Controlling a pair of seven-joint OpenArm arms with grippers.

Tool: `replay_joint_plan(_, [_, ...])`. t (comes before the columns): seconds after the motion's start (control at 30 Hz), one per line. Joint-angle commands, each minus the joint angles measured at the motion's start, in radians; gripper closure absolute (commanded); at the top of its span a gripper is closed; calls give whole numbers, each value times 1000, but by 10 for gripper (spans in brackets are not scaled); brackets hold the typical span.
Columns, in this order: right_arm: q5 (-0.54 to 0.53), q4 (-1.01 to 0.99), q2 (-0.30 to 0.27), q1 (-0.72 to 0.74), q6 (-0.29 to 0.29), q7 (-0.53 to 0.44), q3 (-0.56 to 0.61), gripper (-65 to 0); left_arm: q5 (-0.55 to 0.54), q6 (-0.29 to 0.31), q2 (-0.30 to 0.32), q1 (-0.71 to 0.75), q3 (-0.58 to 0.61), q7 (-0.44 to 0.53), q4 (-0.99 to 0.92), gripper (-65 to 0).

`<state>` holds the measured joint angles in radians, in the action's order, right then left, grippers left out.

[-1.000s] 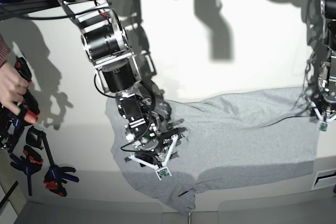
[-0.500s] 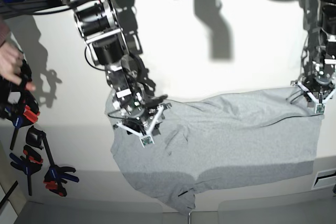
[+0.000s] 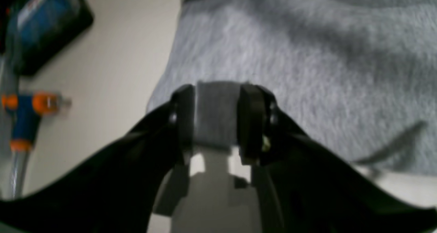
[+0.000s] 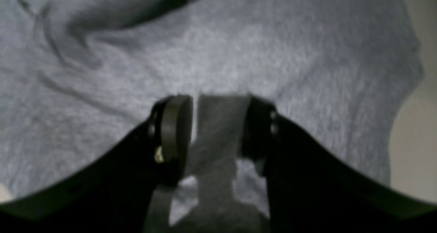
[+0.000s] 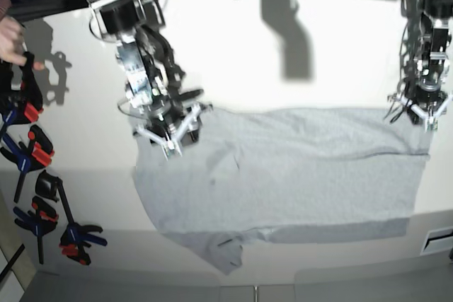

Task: Fold the T-shirt properly
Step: 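Pull both held edges back toward the robot, straightening the shirt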

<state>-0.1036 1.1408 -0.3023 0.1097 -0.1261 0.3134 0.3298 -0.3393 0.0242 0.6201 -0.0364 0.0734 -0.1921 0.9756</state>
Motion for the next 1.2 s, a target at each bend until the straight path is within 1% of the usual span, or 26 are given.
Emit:
replay_joint_plan(0.0, [47, 10, -27, -59, -16, 185, -5, -273, 3, 6, 10, 57, -25, -145, 14, -208])
replay_joint_plan(0.13, [47, 140, -57, -184, -16, 192, -71, -273, -7, 6, 9, 214, -118, -151, 167, -207])
replay_joint_plan(0.27, [48, 230, -58, -275, -21, 193, -146, -273, -3, 6, 10, 319, -157, -144, 330, -207])
replay_joint_plan(0.33, [47, 261, -58, -300, -42, 193, -174, -273, -3, 5, 9, 324, -182, -143, 409, -207])
replay_joint_plan(0.4, [47, 279, -58, -312, -59, 193, -194, -273, -3, 5, 10, 304, -215, -113, 472, -207])
replay_joint_plan(0.43, [48, 280, -58, -312, -62, 198, -201, -273, -4, 5, 9, 284, -230, -114, 497, -207])
replay_joint_plan(0.5, [47, 280, -58, -312, -62, 201, -214, -273, -13, 6, 9, 236, -241, -141, 527, -207])
replay_joint_plan(0.53, [47, 280, -58, -312, -62, 201, -217, -273, -35, 10, 9, 209, -241, -158, 528, -207])
replay_joint_plan(0.57, [47, 280, -58, -312, -62, 200, -219, -273, -70, 37, 7, 184, -241, -168, 526, -207])
replay_joint_plan(0.63, [47, 280, -58, -312, -62, 200, -218, -273, -132, 138, 0, 141, -239, -171, 507, -206])
replay_joint_plan(0.67, [47, 280, -57, -311, -62, 200, -218, -273, -137, 169, -9, 118, -237, -172, 491, -206])
replay_joint_plan(0.7, [47, 280, -57, -311, -62, 200, -218, -273, -133, 183, -21, 94, -233, -175, 467, -206])
replay_joint_plan(0.77, [47, 280, -57, -309, -62, 201, -218, -273, -129, 187, -44, 47, -233, -186, 393, -206])
replay_joint_plan(0.8, [47, 280, -58, -309, -63, 201, -218, -273, -118, 196, -54, 27, -233, -187, 346, -206])
replay_joint_plan(0.83, [47, 280, -58, -309, -63, 201, -218, -273, -83, 227, -64, 8, -233, -185, 297, -206])
replay_joint_plan(0.9, [47, 280, -58, -310, -69, 205, -218, -273, -19, 310, -85, -19, -233, -178, 200, -206])
replay_joint_plan(0.93, [47, 280, -58, -309, -74, 205, -218, -273, -1, 337, -94, -31, -233, -181, 159, -206])
replay_joint_plan(0.97, [47, 280, -58, -310, -77, 205, -218, -273, -2, 351, -100, -34, -233, -191, 124, -206])
replay_joint_plan(1.07, [47, 280, -58, -311, -92, 241, -218, -273, -3, 355, -99, -3, -234, -234, 93, -206])
replay_joint_plan(1.17, [47, 282, -63, -326, -107, 253, -219, -273, -10, 358, -76, 90, -234, -195, 121, -201])
